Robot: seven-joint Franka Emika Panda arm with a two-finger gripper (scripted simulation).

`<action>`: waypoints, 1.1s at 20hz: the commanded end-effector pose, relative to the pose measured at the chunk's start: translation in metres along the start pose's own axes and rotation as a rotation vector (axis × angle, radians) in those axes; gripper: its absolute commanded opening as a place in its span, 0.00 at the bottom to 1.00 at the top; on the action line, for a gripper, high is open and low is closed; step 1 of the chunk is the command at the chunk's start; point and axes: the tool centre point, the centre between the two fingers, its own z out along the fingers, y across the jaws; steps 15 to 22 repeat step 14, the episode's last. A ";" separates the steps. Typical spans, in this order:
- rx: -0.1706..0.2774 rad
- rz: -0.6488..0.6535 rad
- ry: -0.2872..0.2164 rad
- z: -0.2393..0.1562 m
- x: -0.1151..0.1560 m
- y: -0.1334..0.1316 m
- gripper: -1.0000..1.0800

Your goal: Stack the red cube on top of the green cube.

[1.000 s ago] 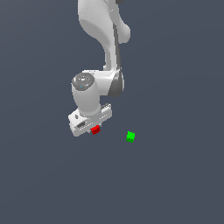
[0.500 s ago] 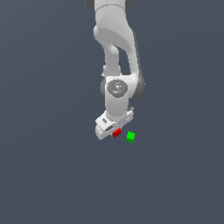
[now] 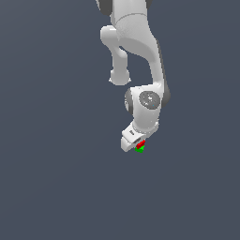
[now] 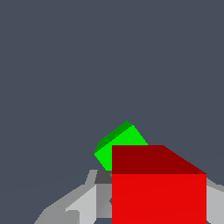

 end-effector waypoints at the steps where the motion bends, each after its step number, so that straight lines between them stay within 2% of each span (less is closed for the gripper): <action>1: -0.001 0.002 0.001 0.002 0.006 -0.005 0.00; 4: -0.001 0.002 0.001 0.002 0.008 -0.007 0.00; 5: -0.001 0.002 0.001 0.002 0.008 -0.007 0.96; 22: -0.001 0.002 0.001 0.002 0.008 -0.007 0.96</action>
